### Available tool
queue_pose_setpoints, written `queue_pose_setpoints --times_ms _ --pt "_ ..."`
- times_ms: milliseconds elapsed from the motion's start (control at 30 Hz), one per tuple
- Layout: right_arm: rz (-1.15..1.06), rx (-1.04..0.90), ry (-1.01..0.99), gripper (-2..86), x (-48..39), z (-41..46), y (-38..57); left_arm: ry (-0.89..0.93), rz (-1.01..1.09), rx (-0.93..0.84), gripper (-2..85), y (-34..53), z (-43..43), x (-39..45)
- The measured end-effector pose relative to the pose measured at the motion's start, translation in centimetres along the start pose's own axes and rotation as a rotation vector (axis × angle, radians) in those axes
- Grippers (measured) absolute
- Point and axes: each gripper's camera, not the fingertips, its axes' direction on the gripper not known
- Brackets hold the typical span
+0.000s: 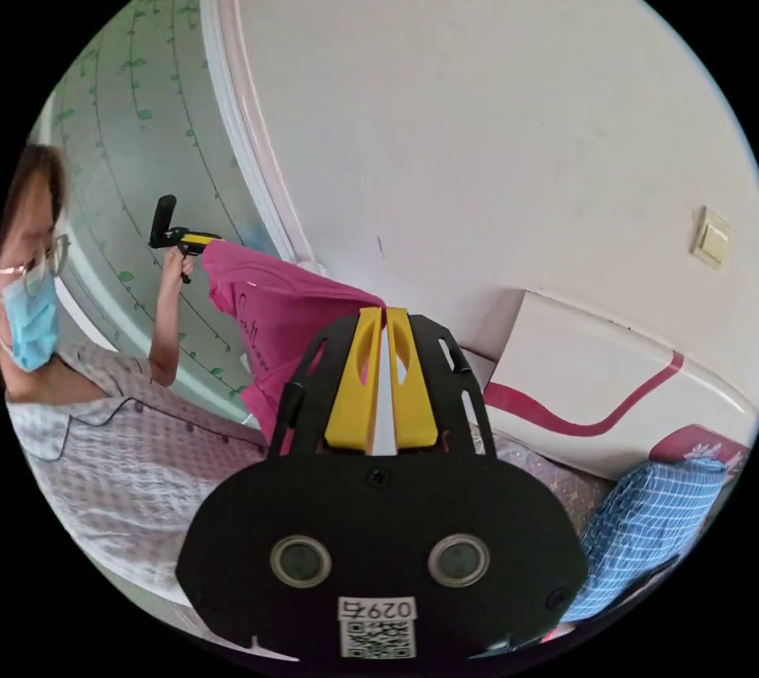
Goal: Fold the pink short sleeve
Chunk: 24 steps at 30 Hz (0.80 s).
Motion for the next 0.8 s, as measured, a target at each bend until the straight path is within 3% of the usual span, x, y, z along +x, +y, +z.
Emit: queue_pose_setpoints --times_ms 133,167,233,367,467,533,633,800 --pt "0.247 -0.285 -0.047 0.0 10.4 13.9 -0.3 0.301 -0.27 -0.227 -0.6 -1.5 13.7 -11.0" --pt "0.269 -0.307 -0.068 0.0 11.1 15.1 0.3 0.347 -0.293 -0.224 -0.3 -0.9 14.8 -12.0" --pt "0.287 -0.279 -0.178 -0.2 12.2 18.3 3.5 0.433 -0.336 -0.044 -0.3 2.3 15.9 -14.2" --pt "0.331 -0.386 -0.27 -0.4 12.7 24.1 9.1 0.238 -0.413 -0.019 -0.9 7.3 17.6 -15.3" --pt "0.38 -0.508 -0.378 -0.4 12.0 30.4 14.3 0.055 -0.406 -0.189 -0.9 10.8 23.3 -13.9" --pt "0.419 -0.601 -0.369 -0.4 11.1 35.8 18.1 -0.055 -0.415 -0.402 -1.0 13.7 30.5 -13.3" --pt "0.436 -0.682 -0.306 -0.4 10.0 41.5 20.9 -0.047 -0.4 -0.588 -1.0 16.5 38.5 -13.3" --pt "0.332 -0.783 -0.172 -0.5 8.2 47.8 21.7 -0.053 -0.421 -0.653 -1.0 19.2 44.6 -14.2"
